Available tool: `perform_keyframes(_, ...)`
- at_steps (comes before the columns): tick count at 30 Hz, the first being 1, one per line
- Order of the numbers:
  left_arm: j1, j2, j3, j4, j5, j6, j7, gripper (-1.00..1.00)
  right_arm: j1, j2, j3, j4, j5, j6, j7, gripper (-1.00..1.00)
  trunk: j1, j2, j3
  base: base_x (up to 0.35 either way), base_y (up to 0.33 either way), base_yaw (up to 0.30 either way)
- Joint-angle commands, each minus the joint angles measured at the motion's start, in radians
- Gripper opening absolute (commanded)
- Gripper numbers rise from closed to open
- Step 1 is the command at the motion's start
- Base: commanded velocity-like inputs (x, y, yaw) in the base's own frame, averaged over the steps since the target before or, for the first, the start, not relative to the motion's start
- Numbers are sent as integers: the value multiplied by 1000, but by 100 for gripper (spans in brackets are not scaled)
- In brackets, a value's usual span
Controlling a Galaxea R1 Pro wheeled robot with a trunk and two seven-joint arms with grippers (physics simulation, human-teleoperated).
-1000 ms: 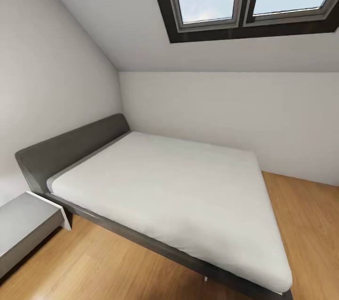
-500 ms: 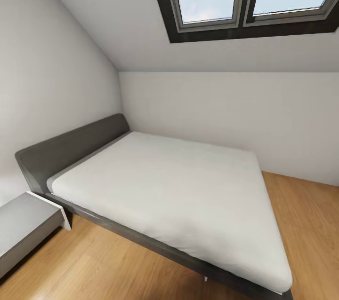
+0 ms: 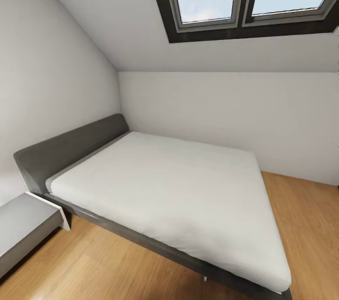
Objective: Attach the digital camera to the camera tripod in the bedroom.
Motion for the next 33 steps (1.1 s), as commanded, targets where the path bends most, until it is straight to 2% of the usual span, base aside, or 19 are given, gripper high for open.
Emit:
perform_keyframes(1,0,0,1,-1,1,-1,0,100,0,0,1,0,1,-3,0,100,0,0,-1,0,0,-126)
perform_keyframes(33,0,0,1,-1,0,-2,0,100,0,-1,1,0,1,-3,0,100,0,0,-1,0,0,-232)
